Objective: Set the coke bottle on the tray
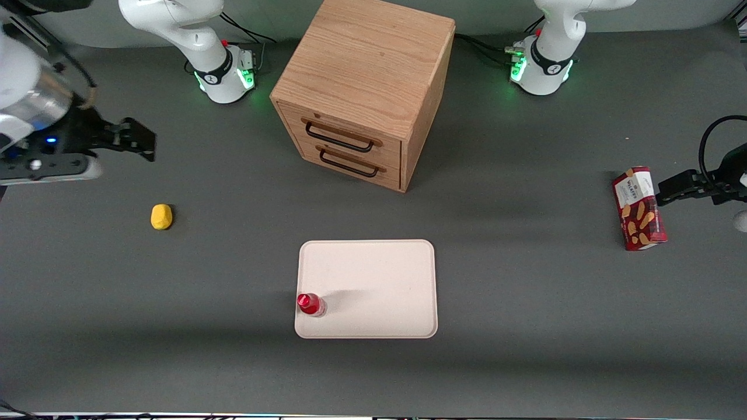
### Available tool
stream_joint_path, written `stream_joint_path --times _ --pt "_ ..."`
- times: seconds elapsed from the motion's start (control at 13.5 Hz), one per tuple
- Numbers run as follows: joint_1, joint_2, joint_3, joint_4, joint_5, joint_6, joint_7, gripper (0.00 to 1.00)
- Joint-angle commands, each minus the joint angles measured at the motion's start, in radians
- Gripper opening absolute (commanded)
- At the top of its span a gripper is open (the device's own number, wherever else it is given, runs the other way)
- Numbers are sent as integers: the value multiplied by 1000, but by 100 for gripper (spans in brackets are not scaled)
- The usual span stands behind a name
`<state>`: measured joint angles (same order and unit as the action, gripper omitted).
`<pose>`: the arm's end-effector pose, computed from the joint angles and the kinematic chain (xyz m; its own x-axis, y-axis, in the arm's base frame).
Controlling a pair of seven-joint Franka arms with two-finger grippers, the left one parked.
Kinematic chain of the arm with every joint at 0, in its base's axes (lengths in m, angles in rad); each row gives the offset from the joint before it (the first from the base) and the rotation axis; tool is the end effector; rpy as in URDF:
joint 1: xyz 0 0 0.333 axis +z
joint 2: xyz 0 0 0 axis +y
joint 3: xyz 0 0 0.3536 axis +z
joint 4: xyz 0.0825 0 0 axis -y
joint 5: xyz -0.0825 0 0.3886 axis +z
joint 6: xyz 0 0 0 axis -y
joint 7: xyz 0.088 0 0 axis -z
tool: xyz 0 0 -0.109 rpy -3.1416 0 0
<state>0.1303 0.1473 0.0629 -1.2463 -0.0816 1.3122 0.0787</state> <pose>0.5721 0.0974 0.7050 0.9928 0.0932 -0.0745 0.0990 -0.9921 0.0771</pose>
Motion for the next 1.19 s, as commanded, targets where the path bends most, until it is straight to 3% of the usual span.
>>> stream_joint_path --times 0.0,0.15,0.52,0.74,1.11 --pt "-43 -164 -43 -233 52 126 -101 100" --pt "-47 -178 -104 -283 112 171 -166 100" --pt "-54 -176 -144 -366 115 294 -192 100" --pt "-3 -172 -211 -357 105 314 -194 100" --pt "-35 -167 -187 -320 103 303 -191 100"
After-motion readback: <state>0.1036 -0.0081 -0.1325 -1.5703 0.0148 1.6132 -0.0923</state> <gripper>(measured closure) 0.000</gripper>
